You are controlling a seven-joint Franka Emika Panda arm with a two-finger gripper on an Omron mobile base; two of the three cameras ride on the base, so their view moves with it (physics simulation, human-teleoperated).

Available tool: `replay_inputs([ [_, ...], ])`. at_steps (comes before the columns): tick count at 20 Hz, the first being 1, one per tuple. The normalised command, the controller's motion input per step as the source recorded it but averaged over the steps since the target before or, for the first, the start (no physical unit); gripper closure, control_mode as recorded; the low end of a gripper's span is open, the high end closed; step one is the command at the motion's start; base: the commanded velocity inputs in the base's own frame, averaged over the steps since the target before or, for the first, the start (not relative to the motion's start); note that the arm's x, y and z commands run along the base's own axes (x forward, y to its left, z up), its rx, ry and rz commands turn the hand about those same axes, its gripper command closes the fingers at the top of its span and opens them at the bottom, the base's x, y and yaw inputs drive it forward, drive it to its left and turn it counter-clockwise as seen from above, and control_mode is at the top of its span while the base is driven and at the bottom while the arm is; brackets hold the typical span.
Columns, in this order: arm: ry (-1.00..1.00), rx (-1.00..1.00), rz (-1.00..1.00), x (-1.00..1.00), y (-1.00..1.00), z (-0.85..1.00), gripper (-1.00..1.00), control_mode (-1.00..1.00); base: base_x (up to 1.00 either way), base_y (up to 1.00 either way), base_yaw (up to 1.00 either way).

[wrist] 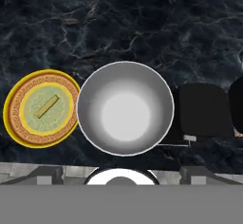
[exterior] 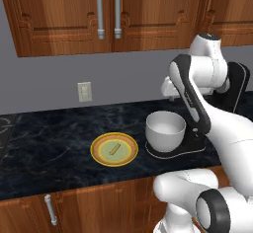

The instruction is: Add butter and sugar cubes to the stand mixer bowl and then turn on the stand mixer to begin making frosting.

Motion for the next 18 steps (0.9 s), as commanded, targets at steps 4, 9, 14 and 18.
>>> replay_inputs([
  [4, -0.06, 0.13, 0.0, -0.38, -0.73, 0.0, -1.0, -1.0, 0.0, 0.0, 0.0],
  [9, -0.11, 0.15, 0.0, -0.39, -0.8, -0.06, -1.0, -1.0, 0.0, 0.0, 0.0],
  [14, -0.15, 0.14, 0.01, -0.3, -0.73, -0.08, -1.0, -1.0, 0.0, 0.0, 0.0],
  [18, -0.25, 0.09, 0.11, -0.33, -0.66, -0.18, -1.0, -1.0, 0.0, 0.0, 0.0],
])
